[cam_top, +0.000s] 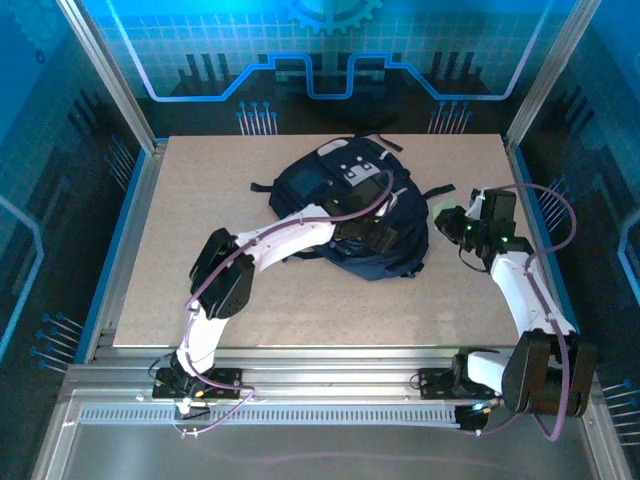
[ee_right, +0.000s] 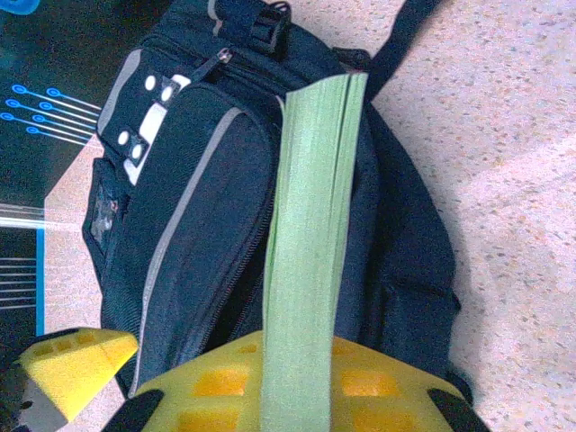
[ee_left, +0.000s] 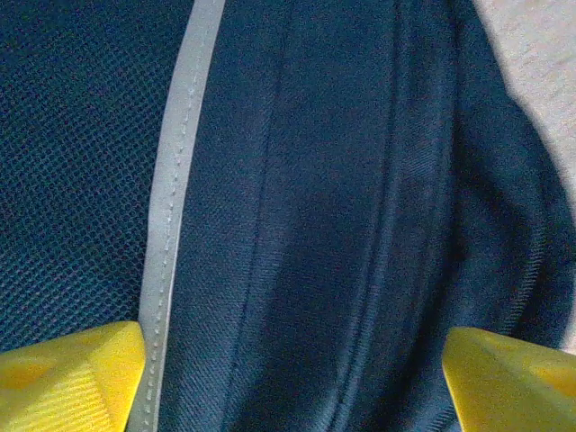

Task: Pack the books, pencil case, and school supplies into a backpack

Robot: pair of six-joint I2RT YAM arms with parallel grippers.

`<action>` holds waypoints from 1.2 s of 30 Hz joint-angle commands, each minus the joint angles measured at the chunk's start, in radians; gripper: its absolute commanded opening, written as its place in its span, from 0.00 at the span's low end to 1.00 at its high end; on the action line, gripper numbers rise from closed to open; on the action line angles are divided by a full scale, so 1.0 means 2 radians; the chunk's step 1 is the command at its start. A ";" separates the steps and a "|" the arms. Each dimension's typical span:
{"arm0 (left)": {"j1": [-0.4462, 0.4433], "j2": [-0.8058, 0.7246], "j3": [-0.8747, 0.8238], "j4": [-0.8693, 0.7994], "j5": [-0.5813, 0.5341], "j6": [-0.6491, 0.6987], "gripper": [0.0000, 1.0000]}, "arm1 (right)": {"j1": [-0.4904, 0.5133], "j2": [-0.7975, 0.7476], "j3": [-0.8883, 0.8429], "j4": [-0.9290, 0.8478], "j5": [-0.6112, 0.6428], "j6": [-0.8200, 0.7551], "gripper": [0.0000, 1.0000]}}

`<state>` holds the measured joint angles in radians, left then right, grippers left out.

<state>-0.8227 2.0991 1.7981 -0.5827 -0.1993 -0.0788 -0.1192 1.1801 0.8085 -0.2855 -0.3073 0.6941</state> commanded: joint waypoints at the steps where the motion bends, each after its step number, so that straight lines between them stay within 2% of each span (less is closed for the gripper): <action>1: -0.004 0.035 0.040 -0.036 -0.097 0.040 0.80 | -0.017 -0.021 -0.015 -0.012 -0.031 -0.013 0.00; 2: -0.004 0.046 0.050 -0.040 -0.120 0.044 0.77 | -0.020 -0.025 -0.019 -0.013 -0.034 -0.013 0.00; 5: -0.004 0.068 0.071 -0.049 -0.141 0.058 0.67 | -0.023 -0.033 -0.025 -0.017 -0.038 -0.014 0.00; 7: -0.004 0.070 0.071 -0.046 -0.140 0.058 0.52 | -0.024 -0.037 -0.026 -0.019 -0.039 -0.014 0.00; 11: -0.004 0.050 0.073 -0.048 -0.119 0.045 0.14 | -0.024 -0.040 -0.034 -0.009 -0.056 -0.004 0.00; 14: -0.003 0.023 0.074 -0.047 -0.097 0.034 0.01 | -0.020 -0.038 -0.044 0.010 -0.065 0.011 0.00; 19: 0.011 -0.014 0.080 -0.043 -0.042 0.007 0.00 | 0.007 -0.021 -0.054 0.058 -0.086 0.041 0.00; 25: 0.042 -0.032 0.100 -0.042 0.040 -0.031 0.00 | 0.066 0.030 -0.043 0.131 -0.093 0.076 0.00; 36: 0.043 -0.054 0.091 -0.025 0.071 -0.021 0.00 | 0.158 0.168 0.023 0.259 -0.102 0.133 0.00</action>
<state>-0.7284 2.0949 1.9503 -0.6872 -0.1215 -0.1104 0.1608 1.4891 0.8085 0.1062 -0.4824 0.9165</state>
